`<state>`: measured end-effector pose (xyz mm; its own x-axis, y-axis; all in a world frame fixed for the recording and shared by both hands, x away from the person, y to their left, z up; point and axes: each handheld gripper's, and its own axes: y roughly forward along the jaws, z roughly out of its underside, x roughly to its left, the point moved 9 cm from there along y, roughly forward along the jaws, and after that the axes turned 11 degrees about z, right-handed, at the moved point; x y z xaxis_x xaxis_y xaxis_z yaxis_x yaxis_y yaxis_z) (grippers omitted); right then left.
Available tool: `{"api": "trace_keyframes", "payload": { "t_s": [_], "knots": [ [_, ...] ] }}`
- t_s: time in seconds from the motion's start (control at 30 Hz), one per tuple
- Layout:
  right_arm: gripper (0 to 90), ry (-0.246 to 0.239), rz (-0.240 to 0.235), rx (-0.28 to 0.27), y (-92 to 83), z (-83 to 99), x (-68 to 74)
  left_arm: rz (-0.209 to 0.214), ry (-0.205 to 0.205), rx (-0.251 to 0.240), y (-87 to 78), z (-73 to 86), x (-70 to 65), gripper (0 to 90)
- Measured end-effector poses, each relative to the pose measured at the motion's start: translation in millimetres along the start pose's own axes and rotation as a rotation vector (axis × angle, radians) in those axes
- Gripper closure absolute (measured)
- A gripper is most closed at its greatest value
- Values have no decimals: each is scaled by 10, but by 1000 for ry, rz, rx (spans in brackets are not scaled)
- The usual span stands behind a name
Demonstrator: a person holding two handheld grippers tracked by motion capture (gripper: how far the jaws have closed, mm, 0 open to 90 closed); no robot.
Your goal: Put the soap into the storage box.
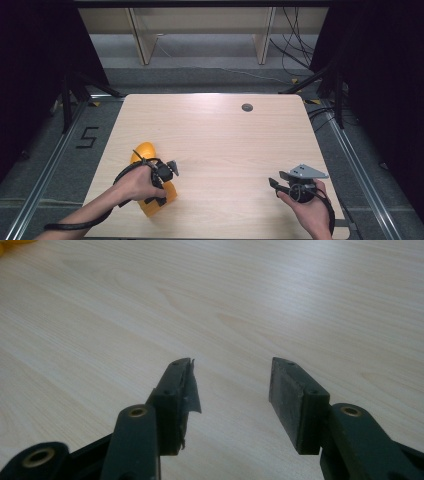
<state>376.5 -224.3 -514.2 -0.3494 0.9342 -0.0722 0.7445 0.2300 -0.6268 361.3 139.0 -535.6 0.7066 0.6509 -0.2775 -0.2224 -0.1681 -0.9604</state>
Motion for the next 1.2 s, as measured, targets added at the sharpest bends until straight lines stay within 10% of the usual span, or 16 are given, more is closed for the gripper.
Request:
{"api": "trace_keyframes", "payload": {
  "t_s": [0.57,1.2],
  "knots": [
    [518,-8,-11,-9,5,-5,-7,25,-207,-36,-209,-14,168,603],
    [513,7,-1,-20,-10,-25,-34,29,-301,-86,-337,-50,343,605]
  ]
}}
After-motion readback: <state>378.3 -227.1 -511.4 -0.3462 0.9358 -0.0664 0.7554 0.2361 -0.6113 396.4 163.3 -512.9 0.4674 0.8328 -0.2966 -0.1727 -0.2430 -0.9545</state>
